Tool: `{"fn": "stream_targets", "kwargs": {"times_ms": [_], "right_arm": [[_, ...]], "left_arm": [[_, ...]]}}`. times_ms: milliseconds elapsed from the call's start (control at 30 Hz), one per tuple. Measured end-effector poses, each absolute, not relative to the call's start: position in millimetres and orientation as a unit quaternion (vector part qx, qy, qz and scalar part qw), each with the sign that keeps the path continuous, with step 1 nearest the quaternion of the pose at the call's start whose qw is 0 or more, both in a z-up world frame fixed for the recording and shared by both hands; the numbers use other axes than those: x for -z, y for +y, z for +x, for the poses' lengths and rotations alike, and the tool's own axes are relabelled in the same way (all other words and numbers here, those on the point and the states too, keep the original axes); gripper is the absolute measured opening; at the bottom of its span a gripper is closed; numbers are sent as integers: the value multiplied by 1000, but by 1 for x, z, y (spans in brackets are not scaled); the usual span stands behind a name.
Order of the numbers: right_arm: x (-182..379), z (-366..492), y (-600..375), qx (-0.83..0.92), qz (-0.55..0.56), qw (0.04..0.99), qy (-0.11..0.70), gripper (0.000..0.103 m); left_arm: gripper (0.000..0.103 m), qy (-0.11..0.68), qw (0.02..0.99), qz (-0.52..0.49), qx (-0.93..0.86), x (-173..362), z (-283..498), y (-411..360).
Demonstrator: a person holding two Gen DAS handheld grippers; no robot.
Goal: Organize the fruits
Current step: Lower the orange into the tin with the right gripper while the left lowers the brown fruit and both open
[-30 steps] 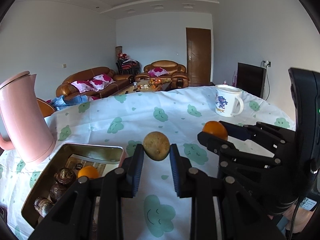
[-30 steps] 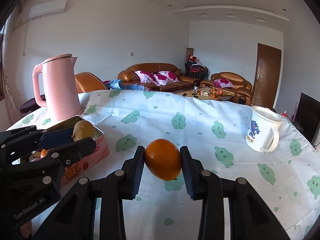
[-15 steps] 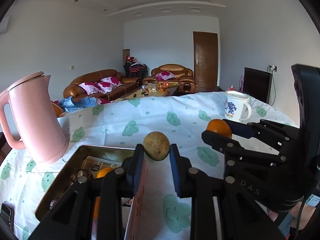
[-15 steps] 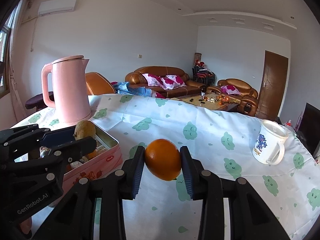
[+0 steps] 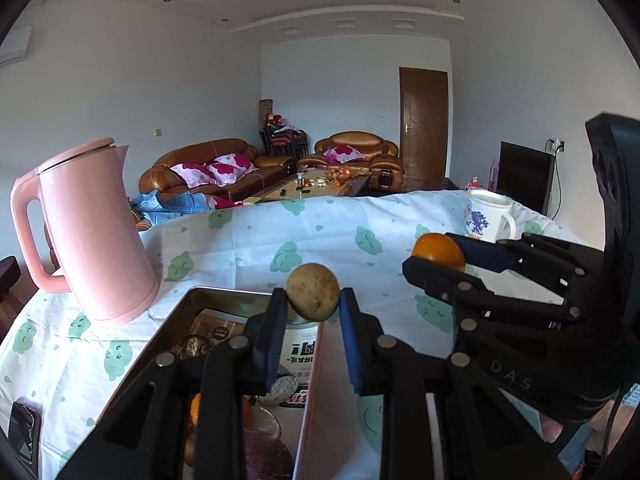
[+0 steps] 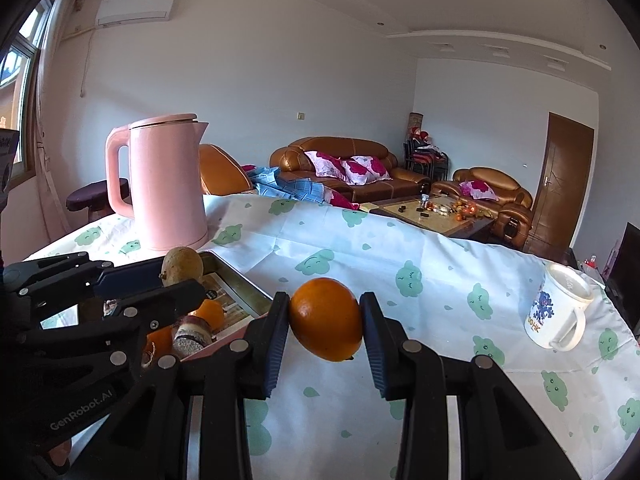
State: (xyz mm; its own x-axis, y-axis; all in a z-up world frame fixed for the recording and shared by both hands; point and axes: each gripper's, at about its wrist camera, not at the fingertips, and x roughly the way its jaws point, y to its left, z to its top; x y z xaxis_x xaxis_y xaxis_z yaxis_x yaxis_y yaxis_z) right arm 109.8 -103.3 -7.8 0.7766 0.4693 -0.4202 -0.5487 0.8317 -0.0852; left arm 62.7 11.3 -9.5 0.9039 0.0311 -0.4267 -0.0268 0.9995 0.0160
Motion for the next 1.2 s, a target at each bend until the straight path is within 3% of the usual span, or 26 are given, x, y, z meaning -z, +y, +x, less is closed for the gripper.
{"fn": "stream_targets", "kwargs": {"times_ms": [1200], "right_arm": [[0, 88, -27, -345, -136, 910, 186, 38]], "left_arm": [[27, 243, 965, -12, -92, 17, 37, 91]]}}
